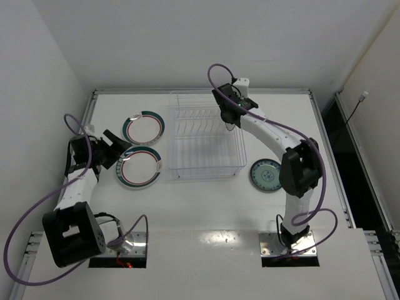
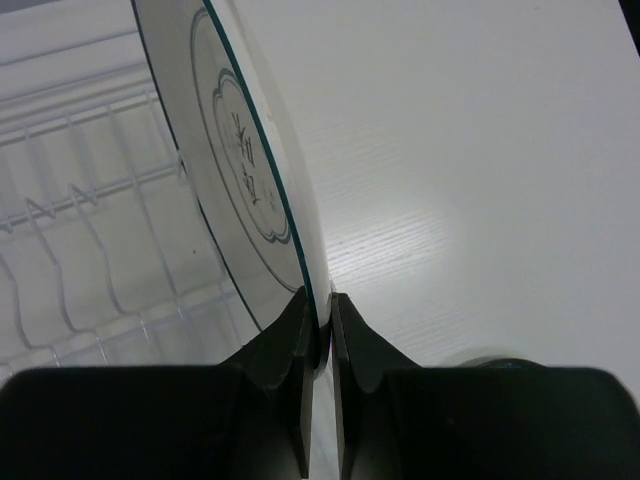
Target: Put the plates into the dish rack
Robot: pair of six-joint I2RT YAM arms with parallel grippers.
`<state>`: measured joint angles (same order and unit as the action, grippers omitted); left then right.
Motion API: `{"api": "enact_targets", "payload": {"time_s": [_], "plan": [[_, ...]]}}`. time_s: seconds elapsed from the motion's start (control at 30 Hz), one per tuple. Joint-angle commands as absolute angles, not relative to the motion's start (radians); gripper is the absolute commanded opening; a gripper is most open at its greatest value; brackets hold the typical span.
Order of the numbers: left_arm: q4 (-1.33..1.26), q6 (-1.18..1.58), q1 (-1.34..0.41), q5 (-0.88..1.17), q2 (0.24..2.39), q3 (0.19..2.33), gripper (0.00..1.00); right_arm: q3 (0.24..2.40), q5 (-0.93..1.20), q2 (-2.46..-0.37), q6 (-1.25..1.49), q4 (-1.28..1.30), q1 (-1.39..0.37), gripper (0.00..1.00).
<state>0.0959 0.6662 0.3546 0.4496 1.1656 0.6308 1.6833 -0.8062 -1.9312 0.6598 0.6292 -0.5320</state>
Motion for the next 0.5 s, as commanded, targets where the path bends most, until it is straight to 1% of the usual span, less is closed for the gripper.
{"api": "enact_targets", "payload": {"time_s": [0.0, 0.13, 0.33, 0.4, 0.47], "plan": [[0.071, 0.666, 0.353, 0.469, 1.181, 0.649, 0.78, 1.637, -0.704, -1.899, 0.672, 0.566, -0.534, 0.07], [0.071, 0.666, 0.353, 0.479, 1.181, 0.649, 0.78, 1.522, -0.551, -1.850, 0.672, 0.465, -0.485, 0.08], [0.071, 0.666, 0.353, 0.479, 1.190, 0.649, 0.78, 1.511, -0.505, -1.838, 0.672, 0.482, -0.476, 0.08], [0.071, 0.666, 0.353, 0.479, 1.200, 0.649, 0.78, 1.511, -0.505, -1.810, 0.663, 0.491, -0.465, 0.16], [0.071, 0.666, 0.353, 0.479, 1.200, 0.649, 0.78, 1.474, -0.495, -1.778, 0.663, 0.491, -0.456, 0.18]]}}
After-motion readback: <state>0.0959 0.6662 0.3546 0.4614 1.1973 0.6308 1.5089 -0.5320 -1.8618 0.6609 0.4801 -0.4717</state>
